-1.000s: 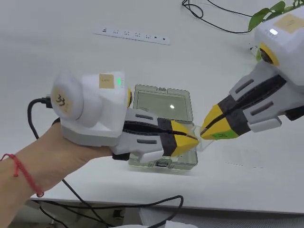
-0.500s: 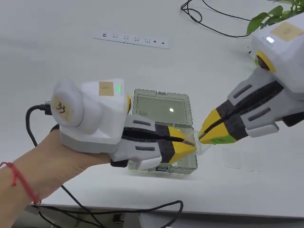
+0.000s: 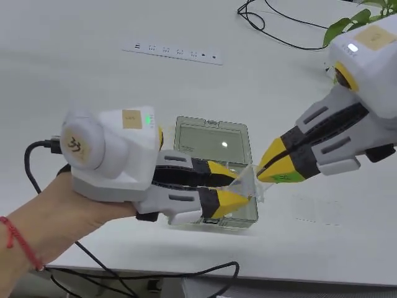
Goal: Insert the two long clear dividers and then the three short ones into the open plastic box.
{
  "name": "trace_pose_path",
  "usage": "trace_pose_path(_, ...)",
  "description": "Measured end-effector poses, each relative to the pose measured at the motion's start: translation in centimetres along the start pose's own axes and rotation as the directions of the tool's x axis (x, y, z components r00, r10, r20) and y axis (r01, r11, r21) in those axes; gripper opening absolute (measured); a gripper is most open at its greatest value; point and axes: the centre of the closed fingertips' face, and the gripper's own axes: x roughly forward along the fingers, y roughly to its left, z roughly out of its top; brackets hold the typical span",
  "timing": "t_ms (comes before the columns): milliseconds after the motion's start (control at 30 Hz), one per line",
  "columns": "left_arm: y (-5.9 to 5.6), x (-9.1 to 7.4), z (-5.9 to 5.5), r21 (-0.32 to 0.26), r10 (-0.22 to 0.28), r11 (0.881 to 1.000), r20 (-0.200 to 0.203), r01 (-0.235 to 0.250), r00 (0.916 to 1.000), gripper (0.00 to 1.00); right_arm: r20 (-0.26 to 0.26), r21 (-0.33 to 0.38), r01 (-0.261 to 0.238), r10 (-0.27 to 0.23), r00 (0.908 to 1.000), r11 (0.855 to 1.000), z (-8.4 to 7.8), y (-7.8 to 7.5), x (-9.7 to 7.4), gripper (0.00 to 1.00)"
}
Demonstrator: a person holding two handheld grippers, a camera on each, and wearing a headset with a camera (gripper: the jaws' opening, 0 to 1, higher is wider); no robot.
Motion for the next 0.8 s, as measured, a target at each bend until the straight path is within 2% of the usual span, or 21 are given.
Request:
trace_pose_path(233, 1.0, -1.3, -1.1, -0.002, 0.049, 0.999, -0.024, -0.049, 0.9985, 0.25, 0.006, 0.007, 0.024, -0.024, 0.9997, 1.000, 0.2, -0.6, 0.2, 0.03)
trace_pose_path(433, 2.2, -2.5, -2.1, 0.000, 0.098, 0.995, -0.052, -0.099, 0.9938, 0.37, 0.004, 0.007, 0.043, -0.043, 0.9991, 0.999, 0.4, -1.4, 0.8, 0.03)
trace_pose_path(800, 3.4, -4.0, -4.0, 0.009, 0.144, 0.990, -0.091, -0.144, 0.9854, 0.56, 0.003, 0.016, 0.069, -0.069, 0.9976, 0.997, 0.5, -3.2, 2.4, 0.03)
